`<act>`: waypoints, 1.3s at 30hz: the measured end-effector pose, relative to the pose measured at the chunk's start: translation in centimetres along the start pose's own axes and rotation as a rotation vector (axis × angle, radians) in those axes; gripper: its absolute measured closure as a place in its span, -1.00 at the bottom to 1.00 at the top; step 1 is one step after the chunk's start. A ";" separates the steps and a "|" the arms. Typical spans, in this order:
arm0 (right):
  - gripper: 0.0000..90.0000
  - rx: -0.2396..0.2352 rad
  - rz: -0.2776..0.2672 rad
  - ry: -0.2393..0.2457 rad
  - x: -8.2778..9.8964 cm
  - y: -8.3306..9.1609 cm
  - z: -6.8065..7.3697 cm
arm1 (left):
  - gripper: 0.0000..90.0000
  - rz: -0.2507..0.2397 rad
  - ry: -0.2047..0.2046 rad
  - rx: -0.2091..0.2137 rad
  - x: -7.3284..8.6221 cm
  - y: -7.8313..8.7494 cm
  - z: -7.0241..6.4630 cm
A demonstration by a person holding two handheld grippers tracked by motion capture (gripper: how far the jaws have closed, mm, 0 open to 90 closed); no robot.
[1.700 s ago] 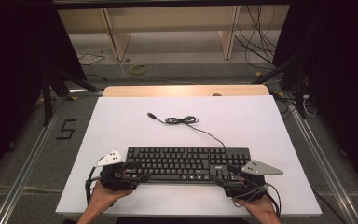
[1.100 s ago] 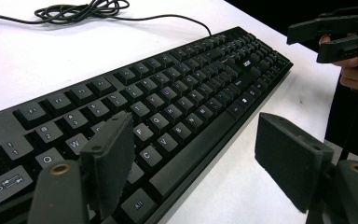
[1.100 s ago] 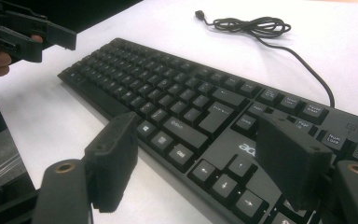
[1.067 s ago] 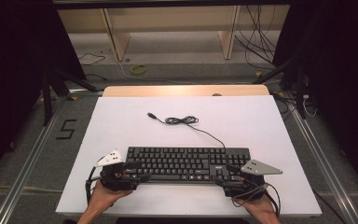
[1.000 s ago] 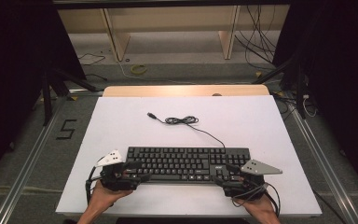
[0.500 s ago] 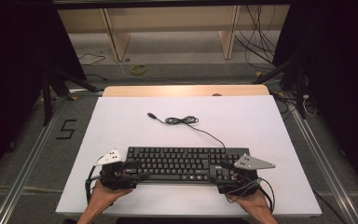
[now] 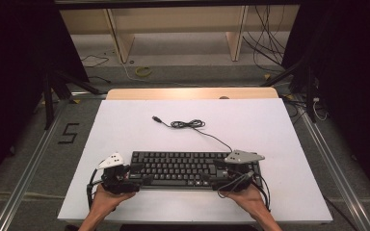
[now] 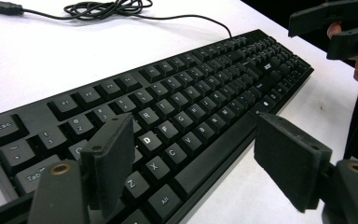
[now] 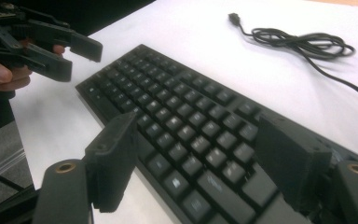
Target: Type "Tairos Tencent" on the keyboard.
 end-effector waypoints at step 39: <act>0.85 -0.117 0.171 0.036 -3.6 -11.4 2.8 | 0.75 0.141 0.026 -0.255 1.1 1.0 4.7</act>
Point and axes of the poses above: each handheld gripper's, and its own axes: y roughly backward along the jaws, x roughly out of its underside, z roughly to its left, the point moved 10 cm from there along -y, roughly forward along the jaws, and after that the axes turned 11 degrees about y, right-handed, at the moved point
